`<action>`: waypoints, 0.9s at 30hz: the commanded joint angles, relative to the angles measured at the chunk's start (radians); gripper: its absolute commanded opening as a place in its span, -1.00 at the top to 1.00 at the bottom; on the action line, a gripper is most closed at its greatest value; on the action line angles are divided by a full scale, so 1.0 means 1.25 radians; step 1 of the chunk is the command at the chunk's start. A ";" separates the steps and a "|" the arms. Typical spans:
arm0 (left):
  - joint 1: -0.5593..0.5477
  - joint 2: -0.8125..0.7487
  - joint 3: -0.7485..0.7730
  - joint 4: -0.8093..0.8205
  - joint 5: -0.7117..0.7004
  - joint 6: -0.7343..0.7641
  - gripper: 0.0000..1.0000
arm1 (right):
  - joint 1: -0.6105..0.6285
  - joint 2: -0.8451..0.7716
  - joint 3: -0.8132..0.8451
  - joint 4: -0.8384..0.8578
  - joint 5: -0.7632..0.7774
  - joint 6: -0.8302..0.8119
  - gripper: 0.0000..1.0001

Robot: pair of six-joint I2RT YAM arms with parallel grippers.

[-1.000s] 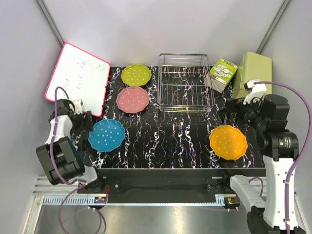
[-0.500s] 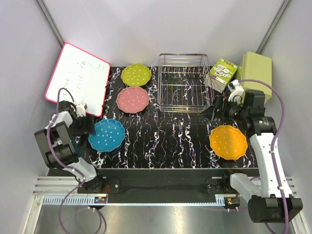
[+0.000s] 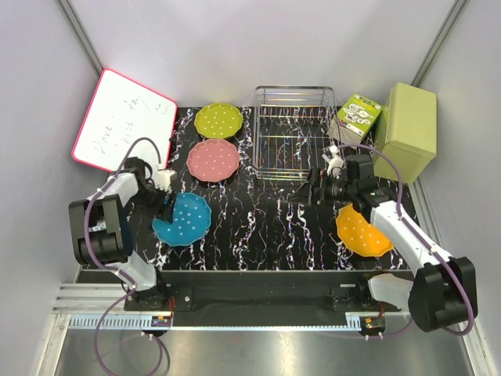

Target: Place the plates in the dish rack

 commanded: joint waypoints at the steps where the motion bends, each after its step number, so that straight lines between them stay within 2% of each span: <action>1: -0.058 -0.031 -0.004 -0.080 0.048 0.005 -0.50 | 0.035 0.019 -0.055 0.164 -0.013 0.100 -0.99; 4: -0.112 -0.030 -0.014 -0.085 0.056 -0.012 -0.50 | 0.093 0.015 -0.125 0.220 0.011 0.133 -0.99; 6: -0.165 -0.022 -0.009 -0.087 0.053 -0.021 -0.51 | 0.141 0.020 -0.186 0.319 0.038 0.202 -1.00; 10: -0.273 0.014 0.046 -0.105 0.072 -0.060 -0.52 | 0.188 0.047 -0.212 0.386 0.103 0.262 -0.99; 14: -0.316 0.081 0.114 -0.114 0.126 -0.143 -0.48 | 0.217 0.140 -0.202 0.423 0.158 0.307 -1.00; 18: -0.337 0.121 0.162 -0.112 0.203 -0.239 -0.40 | 0.224 0.180 -0.198 0.452 0.231 0.365 -0.99; 22: -0.377 0.142 0.139 -0.090 0.257 -0.326 -0.34 | 0.233 0.205 -0.199 0.447 0.255 0.380 -0.99; 27: -0.426 0.143 0.091 -0.050 0.274 -0.376 -0.32 | 0.276 0.245 -0.193 0.443 0.254 0.400 -1.00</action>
